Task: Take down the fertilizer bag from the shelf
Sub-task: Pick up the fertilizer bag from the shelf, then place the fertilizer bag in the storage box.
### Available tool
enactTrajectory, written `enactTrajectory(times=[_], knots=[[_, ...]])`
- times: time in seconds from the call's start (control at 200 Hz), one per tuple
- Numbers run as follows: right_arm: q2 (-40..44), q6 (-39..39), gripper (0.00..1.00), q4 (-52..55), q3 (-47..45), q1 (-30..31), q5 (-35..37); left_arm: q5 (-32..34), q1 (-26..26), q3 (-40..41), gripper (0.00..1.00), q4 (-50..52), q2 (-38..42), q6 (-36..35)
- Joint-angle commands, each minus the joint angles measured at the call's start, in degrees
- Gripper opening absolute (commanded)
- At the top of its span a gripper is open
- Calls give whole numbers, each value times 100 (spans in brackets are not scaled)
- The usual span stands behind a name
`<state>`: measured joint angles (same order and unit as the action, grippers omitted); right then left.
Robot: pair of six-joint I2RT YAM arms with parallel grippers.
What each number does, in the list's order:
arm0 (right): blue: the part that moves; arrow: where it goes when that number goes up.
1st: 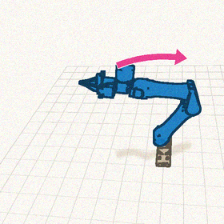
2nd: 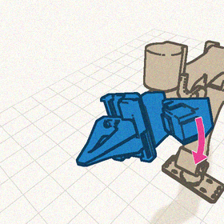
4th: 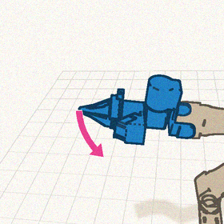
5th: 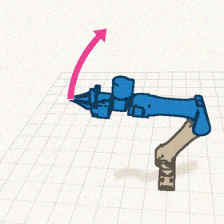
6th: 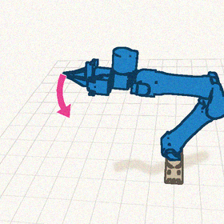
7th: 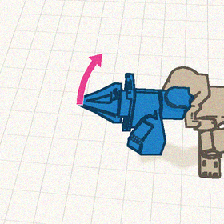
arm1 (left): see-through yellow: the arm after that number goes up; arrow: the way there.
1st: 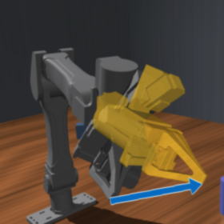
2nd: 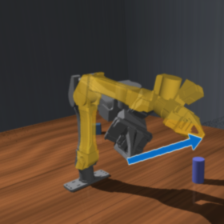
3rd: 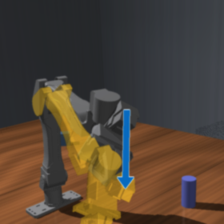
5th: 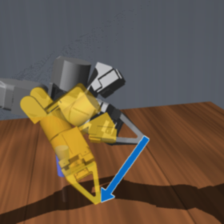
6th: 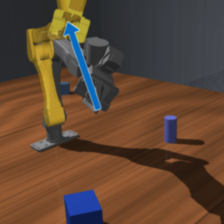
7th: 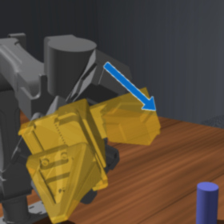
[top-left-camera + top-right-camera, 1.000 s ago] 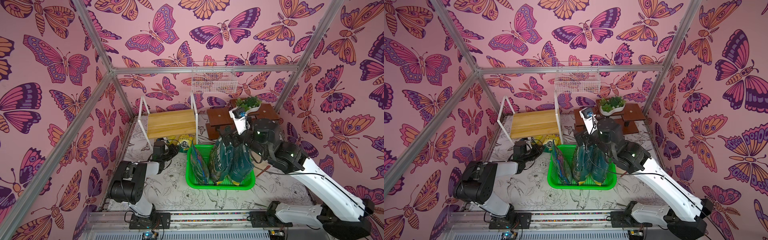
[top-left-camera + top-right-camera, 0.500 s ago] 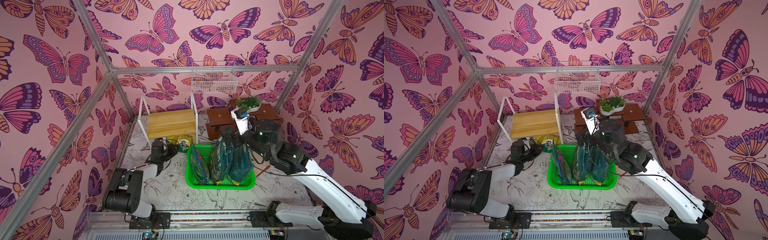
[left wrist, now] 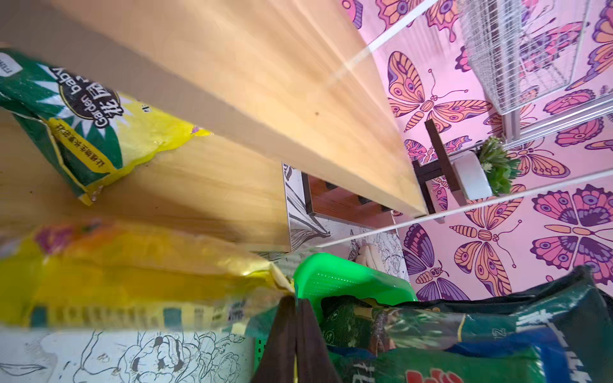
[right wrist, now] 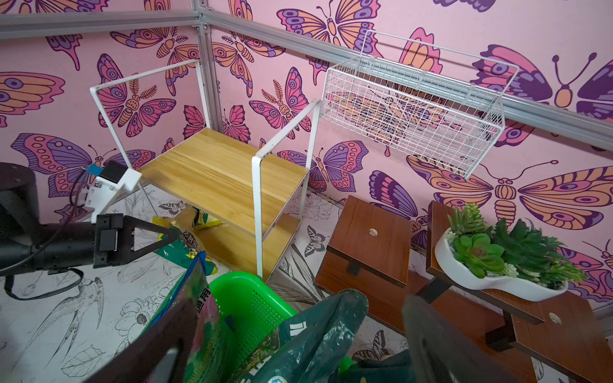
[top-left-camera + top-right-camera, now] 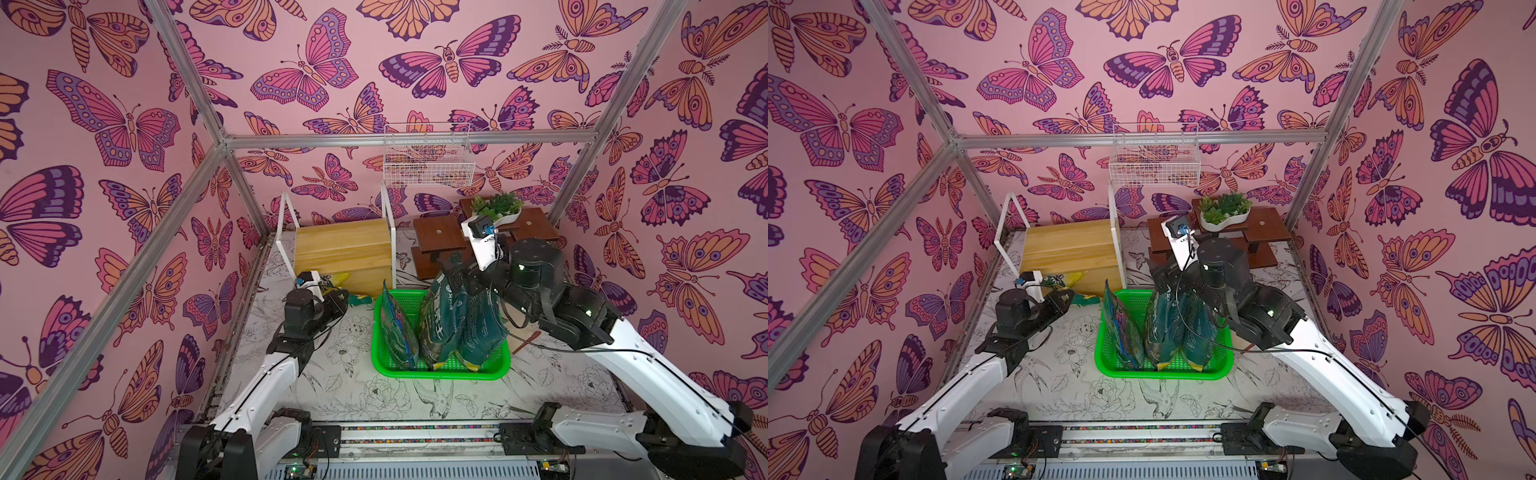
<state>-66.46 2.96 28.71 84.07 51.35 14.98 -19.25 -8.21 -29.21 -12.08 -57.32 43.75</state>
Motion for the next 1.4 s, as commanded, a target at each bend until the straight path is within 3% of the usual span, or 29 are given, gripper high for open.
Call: enactTrajectory(times=[0.0,0.491,0.806,1.247,1.392], knots=[[10,-110,99,71,31,-37,-13,24,-8,-68,0,133,423,-156],[52,-216,99,100,32,-38,-77,-311,-109,-1299,0,1462,1522,-72],[44,-240,99,65,-27,-37,-48,-750,-384,-2347,0,1685,1346,115],[88,-246,99,54,-126,-37,66,-1207,-2158,-3910,0,1675,373,-81],[130,-261,99,64,-150,-38,66,-1111,-2394,-4027,0,1679,76,-269]])
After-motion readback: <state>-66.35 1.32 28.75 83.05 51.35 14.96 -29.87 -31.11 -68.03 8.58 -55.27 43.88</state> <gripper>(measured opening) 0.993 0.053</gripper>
